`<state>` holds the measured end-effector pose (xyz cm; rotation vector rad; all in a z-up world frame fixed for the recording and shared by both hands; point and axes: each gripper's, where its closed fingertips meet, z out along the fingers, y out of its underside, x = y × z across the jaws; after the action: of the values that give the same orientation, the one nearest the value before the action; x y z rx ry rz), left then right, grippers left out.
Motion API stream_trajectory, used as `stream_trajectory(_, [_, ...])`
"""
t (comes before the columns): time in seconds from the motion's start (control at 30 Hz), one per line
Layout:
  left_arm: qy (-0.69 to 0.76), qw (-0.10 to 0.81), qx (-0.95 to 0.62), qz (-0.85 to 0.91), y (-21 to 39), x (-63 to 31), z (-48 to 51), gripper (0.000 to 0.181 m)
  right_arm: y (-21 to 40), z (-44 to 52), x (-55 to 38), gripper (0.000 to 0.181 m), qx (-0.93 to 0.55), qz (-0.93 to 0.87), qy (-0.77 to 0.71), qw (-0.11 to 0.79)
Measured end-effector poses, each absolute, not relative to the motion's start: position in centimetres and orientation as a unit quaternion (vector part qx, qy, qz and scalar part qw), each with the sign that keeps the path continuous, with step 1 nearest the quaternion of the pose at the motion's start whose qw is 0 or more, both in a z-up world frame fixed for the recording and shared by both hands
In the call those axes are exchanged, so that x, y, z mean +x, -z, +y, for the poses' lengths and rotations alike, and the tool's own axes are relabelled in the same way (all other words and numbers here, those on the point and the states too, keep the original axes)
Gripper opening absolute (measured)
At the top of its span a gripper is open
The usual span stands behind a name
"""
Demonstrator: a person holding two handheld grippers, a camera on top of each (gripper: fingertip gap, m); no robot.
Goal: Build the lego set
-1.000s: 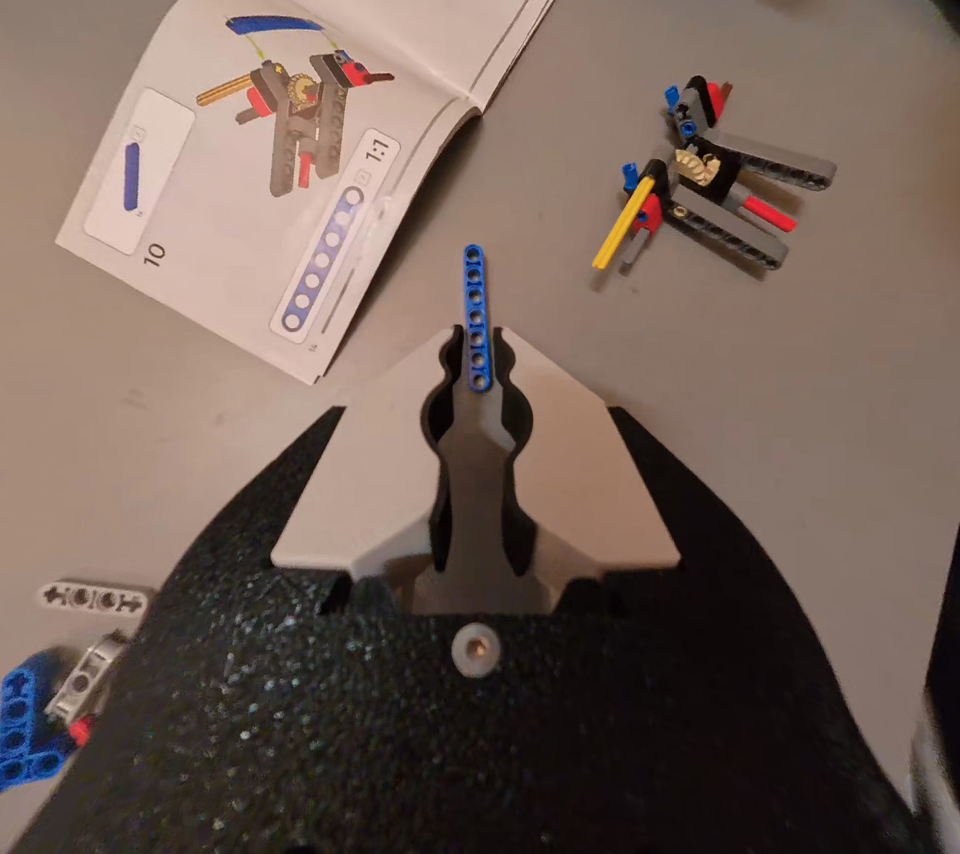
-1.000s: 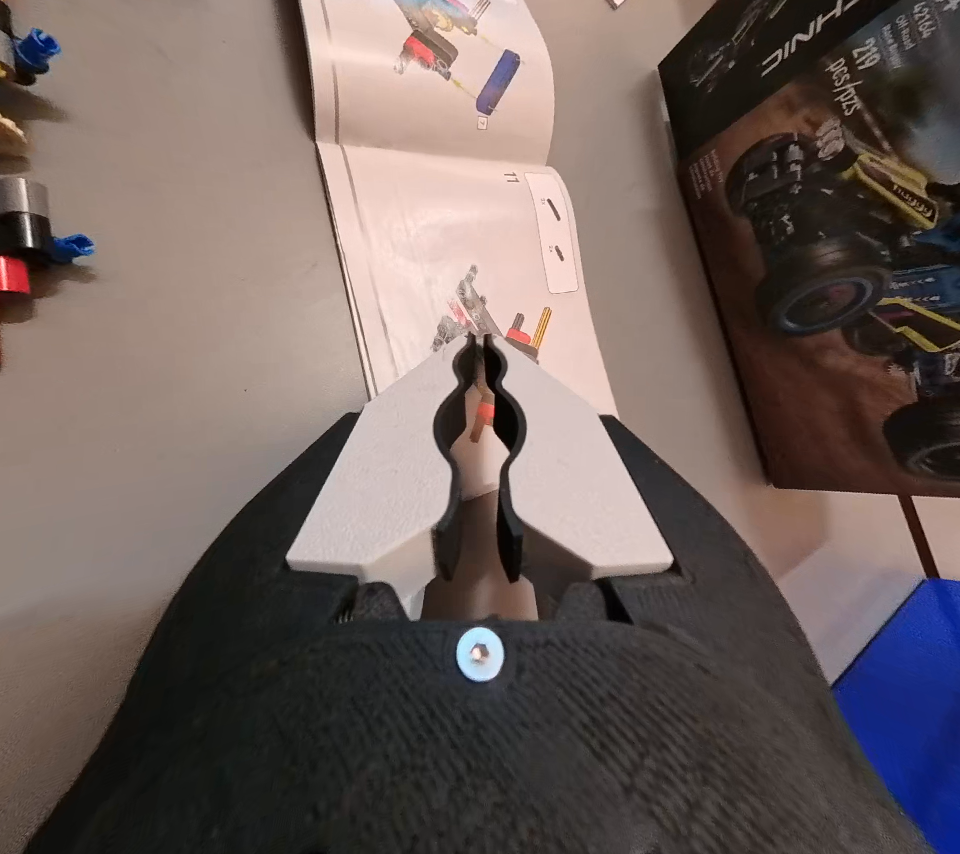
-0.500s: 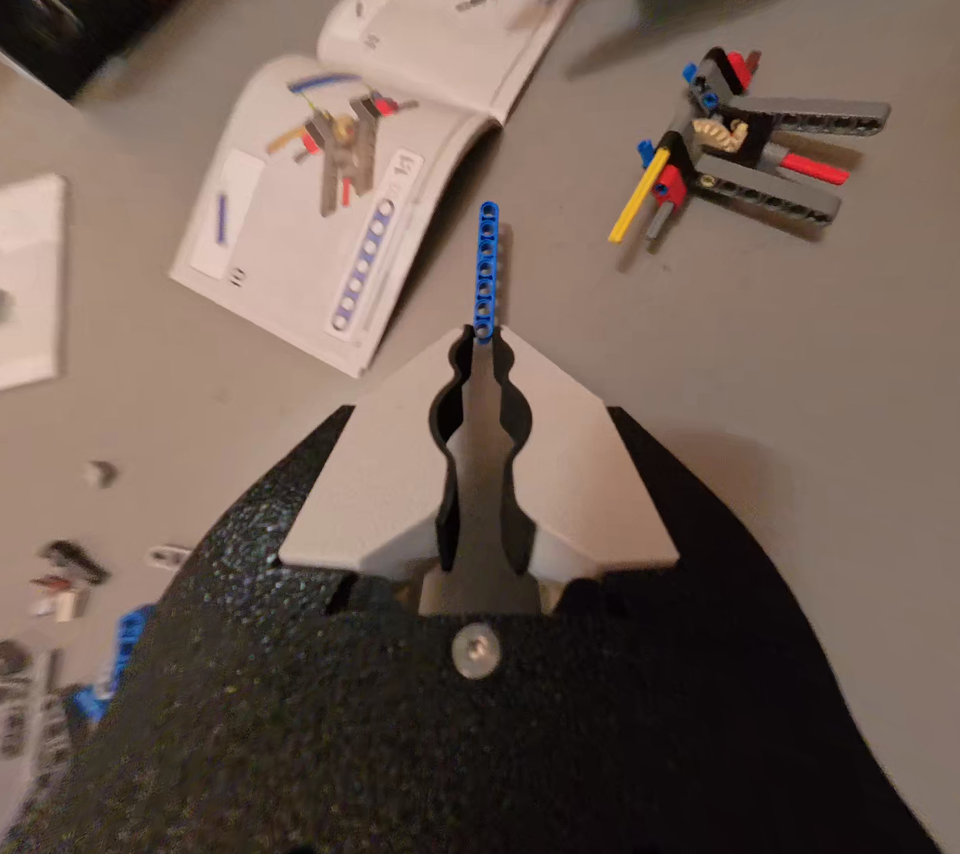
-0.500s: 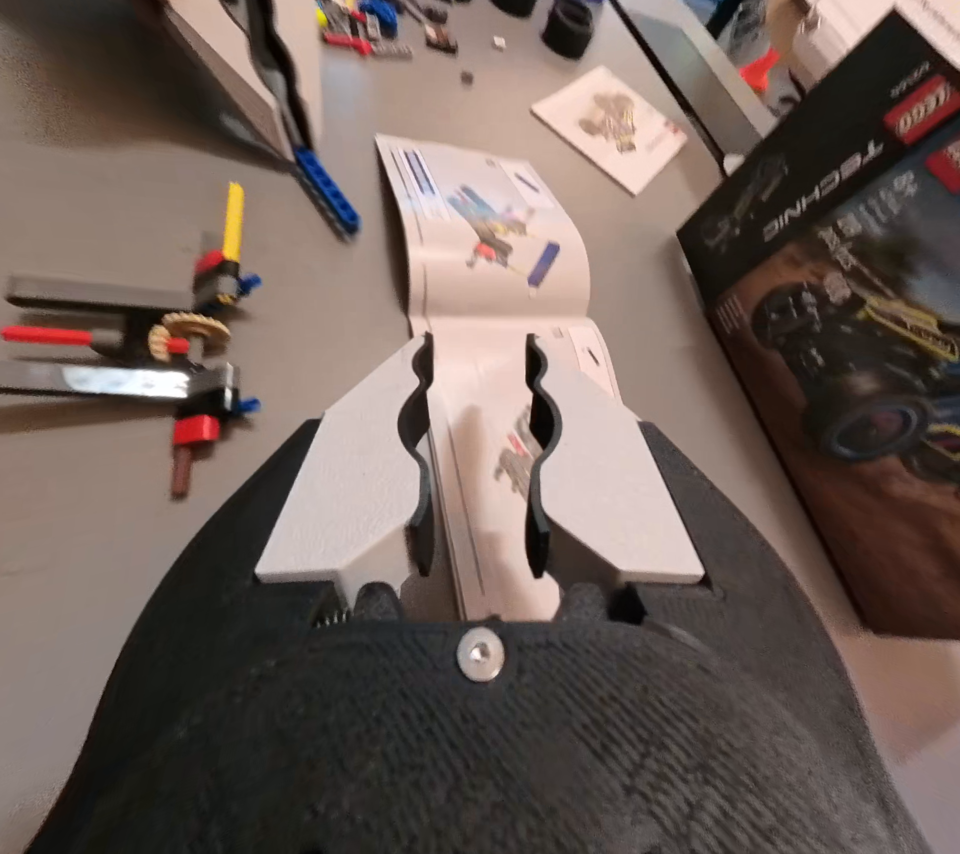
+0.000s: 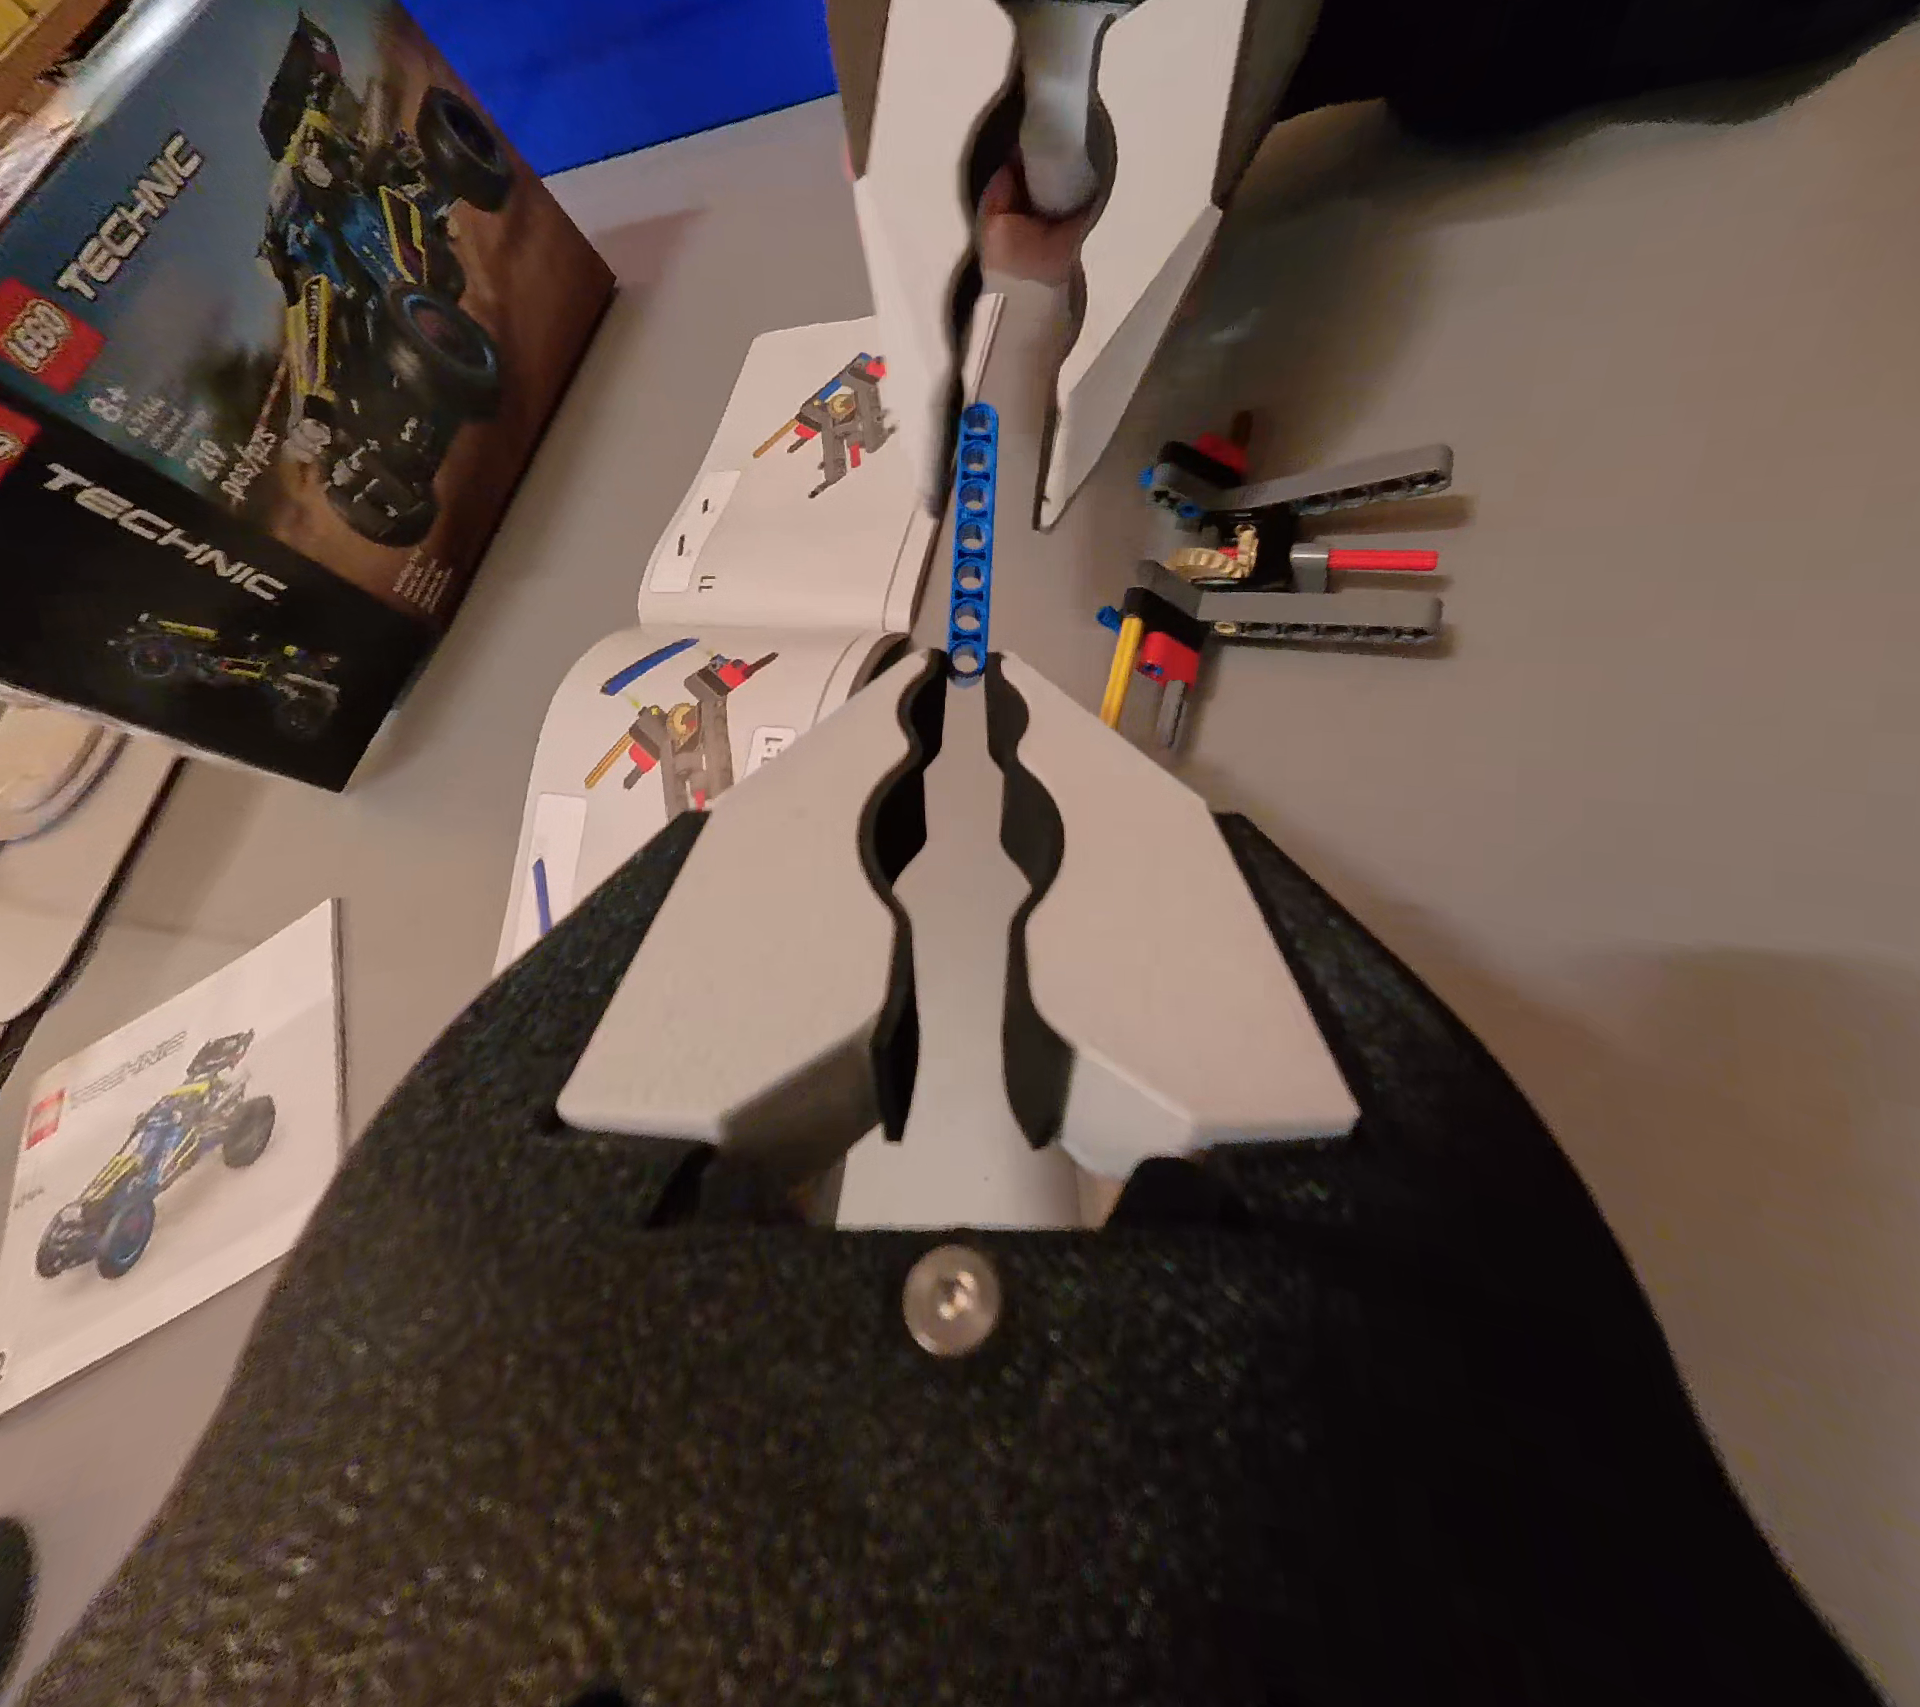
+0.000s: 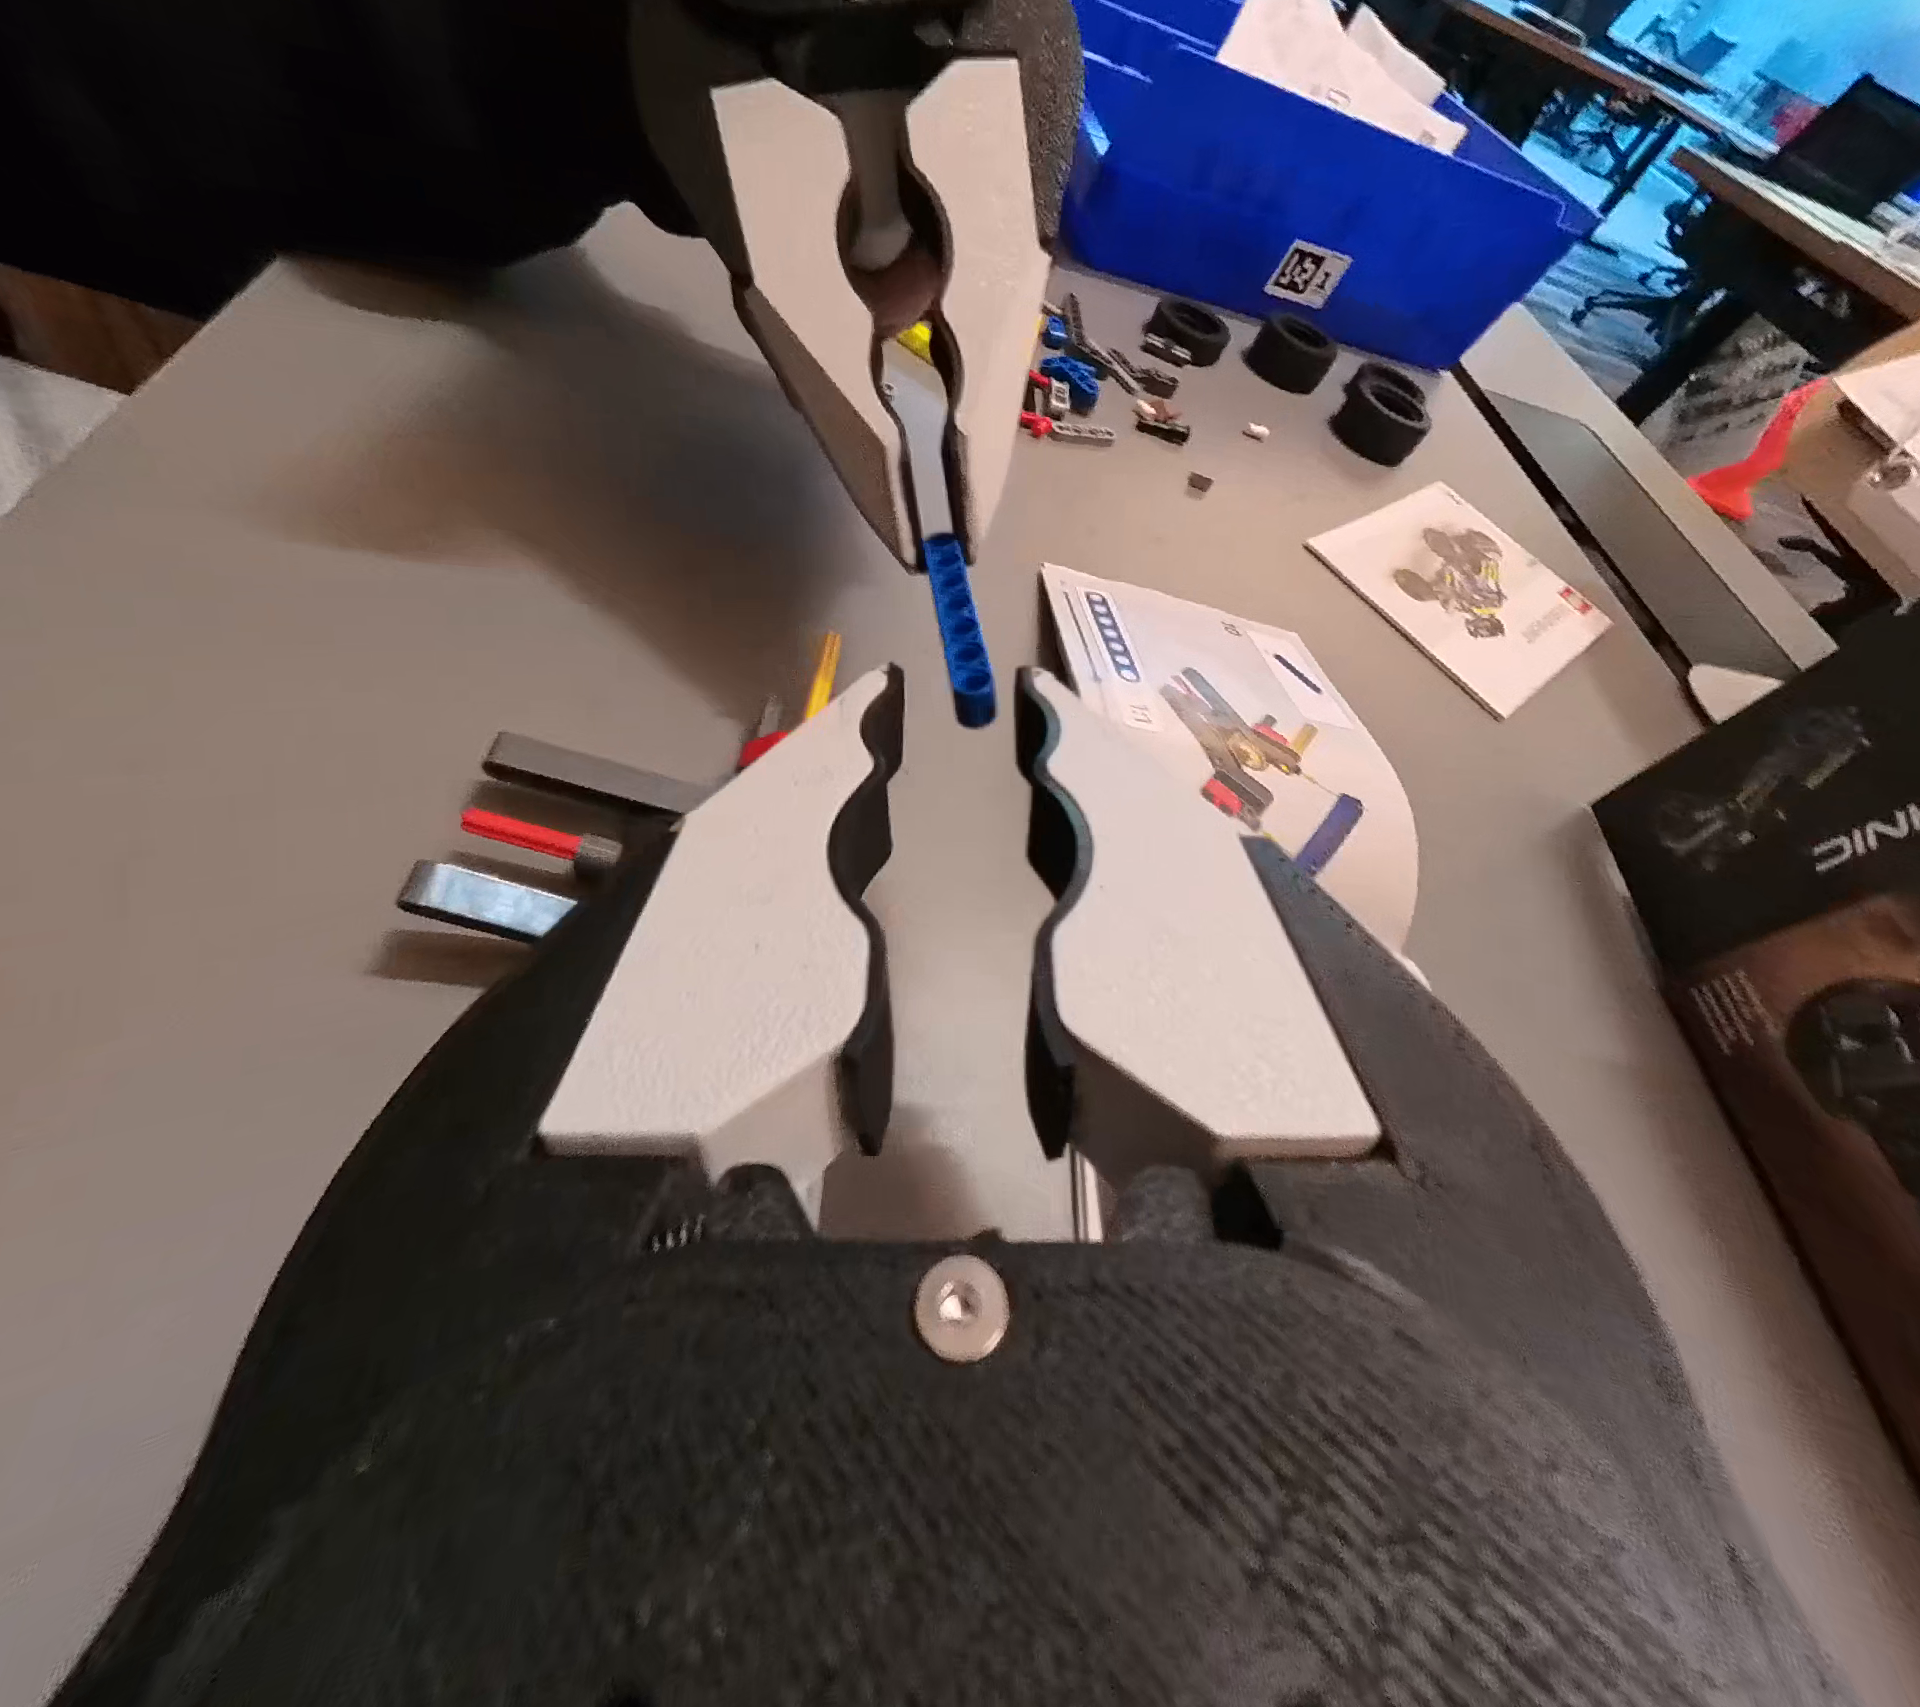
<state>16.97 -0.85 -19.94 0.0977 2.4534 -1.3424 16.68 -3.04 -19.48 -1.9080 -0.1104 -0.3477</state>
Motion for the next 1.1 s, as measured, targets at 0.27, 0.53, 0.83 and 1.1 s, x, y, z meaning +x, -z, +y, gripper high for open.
stream_trajectory(0.27, [0.472, 0.178, -0.002, 0.864, 19.4, 17.2, -0.8, 0.011, 19.5, -2.9, 17.1, 0.005, -0.81, -0.059, 0.18, 0.555])
stream_trajectory(0.53, [0.521, 0.175, -0.096, 0.83, 17.8, 18.6, -1.2, 0.022, 19.4, -2.6, 17.6, 0.005, -0.804, -0.073, 0.222, 0.547])
stream_trajectory(0.83, [0.503, 0.184, -0.081, 0.84, 18.4, 18.3, -1.5, 0.025, 19.5, -2.2, 17.3, 0.005, -0.805, -0.09, 0.233, 0.538])
stream_trajectory(1.1, [0.5, 0.194, -0.081, 0.841, 18.2, 18.4, -1.5, 0.026, 19.5, -2.2, 17.2, 0.005, -0.804, -0.09, 0.232, 0.54])
